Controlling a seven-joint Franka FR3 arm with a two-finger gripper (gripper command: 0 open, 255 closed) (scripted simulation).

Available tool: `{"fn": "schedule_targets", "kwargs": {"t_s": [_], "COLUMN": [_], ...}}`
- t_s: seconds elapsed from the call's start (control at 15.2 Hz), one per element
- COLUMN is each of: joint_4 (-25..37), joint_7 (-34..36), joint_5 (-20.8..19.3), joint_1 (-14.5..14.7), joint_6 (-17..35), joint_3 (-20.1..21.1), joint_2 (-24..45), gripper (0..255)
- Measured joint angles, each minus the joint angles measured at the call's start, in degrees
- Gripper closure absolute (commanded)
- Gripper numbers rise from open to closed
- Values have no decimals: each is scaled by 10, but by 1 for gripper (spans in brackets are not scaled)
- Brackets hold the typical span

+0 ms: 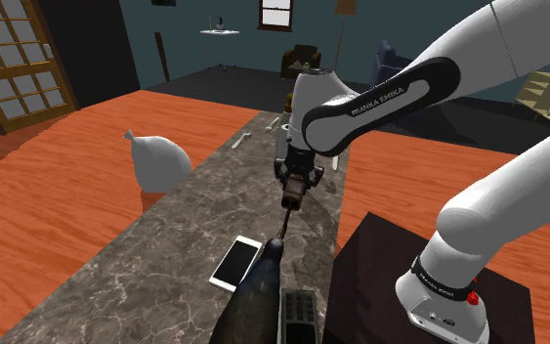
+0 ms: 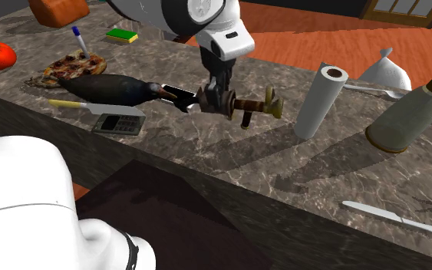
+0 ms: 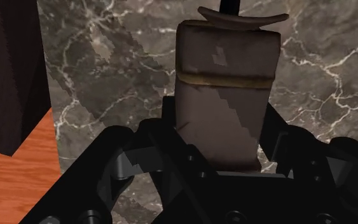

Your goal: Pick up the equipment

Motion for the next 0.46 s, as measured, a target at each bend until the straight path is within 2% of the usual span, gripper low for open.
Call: {"fn": "schedule_targets", "kwargs": {"t_s": [0.46], "joint_4": [29], "joint_7": [-9], "joint_5": [4], "joint_1": [4], "joint_6": [-61], "joint_3": [-14], "joint_2": [-33], "gripper": [255]}}
